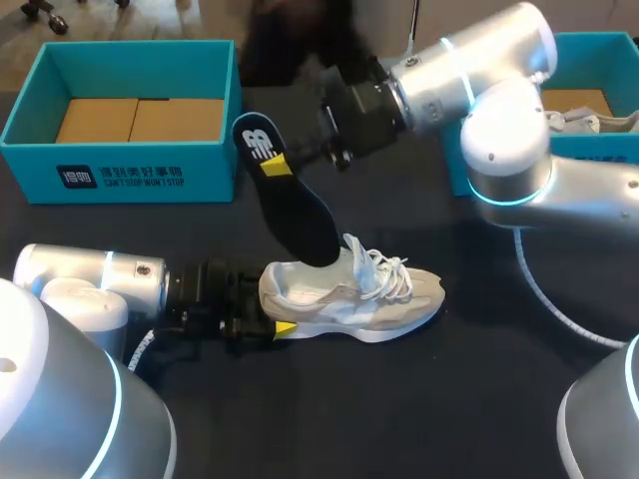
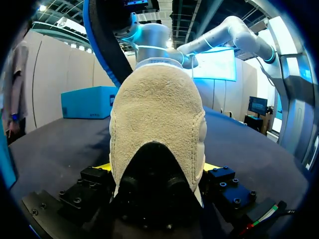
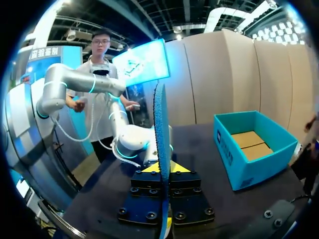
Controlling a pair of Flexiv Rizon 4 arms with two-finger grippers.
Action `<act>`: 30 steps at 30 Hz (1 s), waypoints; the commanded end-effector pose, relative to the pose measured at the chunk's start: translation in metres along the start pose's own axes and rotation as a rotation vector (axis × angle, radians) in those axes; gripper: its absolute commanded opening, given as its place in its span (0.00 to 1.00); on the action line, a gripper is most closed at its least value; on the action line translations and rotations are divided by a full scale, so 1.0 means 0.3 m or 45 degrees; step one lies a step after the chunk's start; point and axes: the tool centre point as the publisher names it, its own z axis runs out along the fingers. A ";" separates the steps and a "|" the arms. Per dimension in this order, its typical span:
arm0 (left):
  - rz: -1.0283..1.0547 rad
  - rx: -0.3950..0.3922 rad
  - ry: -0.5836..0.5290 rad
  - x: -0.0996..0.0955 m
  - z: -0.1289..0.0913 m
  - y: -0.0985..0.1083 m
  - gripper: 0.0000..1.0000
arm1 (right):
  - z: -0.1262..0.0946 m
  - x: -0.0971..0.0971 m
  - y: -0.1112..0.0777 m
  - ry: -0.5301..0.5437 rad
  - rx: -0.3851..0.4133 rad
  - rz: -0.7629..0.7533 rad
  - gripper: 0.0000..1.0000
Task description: Take the shoe out of the shoebox, open the shoe tongue, remove and reinsert the insole, then place the shoe into the shoebox
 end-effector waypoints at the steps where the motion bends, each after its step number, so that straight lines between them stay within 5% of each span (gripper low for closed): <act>1: 0.000 -0.003 0.001 0.002 0.001 -0.002 0.00 | 0.003 0.007 -0.002 -0.009 -0.002 0.000 0.00; 7: 0.000 -0.003 0.001 0.002 0.001 -0.002 0.00 | 0.003 0.007 -0.002 -0.009 -0.002 0.000 0.00; 17: 0.000 -0.003 0.001 0.002 0.001 -0.002 0.00 | -0.065 0.047 0.146 0.160 -0.086 0.137 0.00; 30: 0.000 -0.003 0.001 0.002 0.001 -0.002 0.00 | -0.186 0.095 0.265 0.232 -0.221 0.293 0.00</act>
